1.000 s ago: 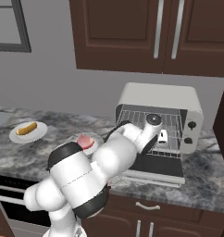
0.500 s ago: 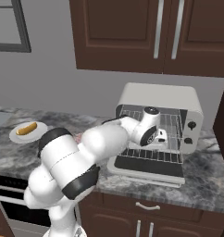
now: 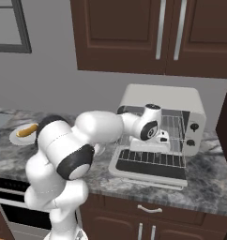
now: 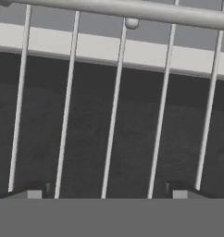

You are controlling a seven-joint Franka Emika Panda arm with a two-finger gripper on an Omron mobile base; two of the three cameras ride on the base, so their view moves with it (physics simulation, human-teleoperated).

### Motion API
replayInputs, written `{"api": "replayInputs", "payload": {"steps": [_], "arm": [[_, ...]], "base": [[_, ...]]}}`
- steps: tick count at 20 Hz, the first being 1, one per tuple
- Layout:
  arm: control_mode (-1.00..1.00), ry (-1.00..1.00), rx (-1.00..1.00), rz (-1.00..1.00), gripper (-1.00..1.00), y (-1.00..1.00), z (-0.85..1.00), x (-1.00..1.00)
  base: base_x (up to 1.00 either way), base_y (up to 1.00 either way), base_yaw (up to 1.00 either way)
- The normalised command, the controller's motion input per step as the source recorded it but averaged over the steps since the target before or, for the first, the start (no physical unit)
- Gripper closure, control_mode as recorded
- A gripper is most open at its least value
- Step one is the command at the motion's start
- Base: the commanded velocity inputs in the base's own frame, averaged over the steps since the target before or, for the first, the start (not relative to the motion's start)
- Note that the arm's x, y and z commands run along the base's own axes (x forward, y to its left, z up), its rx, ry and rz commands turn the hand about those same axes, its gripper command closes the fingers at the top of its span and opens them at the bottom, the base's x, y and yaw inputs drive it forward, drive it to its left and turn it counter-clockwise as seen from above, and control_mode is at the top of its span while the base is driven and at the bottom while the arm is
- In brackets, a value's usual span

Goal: Open the toaster oven door. Place the hotdog bun on the top rack in the toaster oven and place the steak on the bottom rack.

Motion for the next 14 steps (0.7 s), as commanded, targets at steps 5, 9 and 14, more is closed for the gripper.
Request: {"api": "replayInputs", "payload": {"steps": [5, 9, 14], "arm": [[-1.00, -0.17, 0.06, 0.02, -1.00, -0.14, 0.09, -0.40], [-1.00, -0.26, 0.01, 0.00, -1.00, 0.11, 0.54, -0.29], [-1.00, -0.03, -0.12, -0.04, -1.00, 0.34, 0.47, -0.19]], "base": [[0.00, 0.00, 0.00], [0.00, 0.00, 0.00], [0.00, 0.00, 0.00]]}}
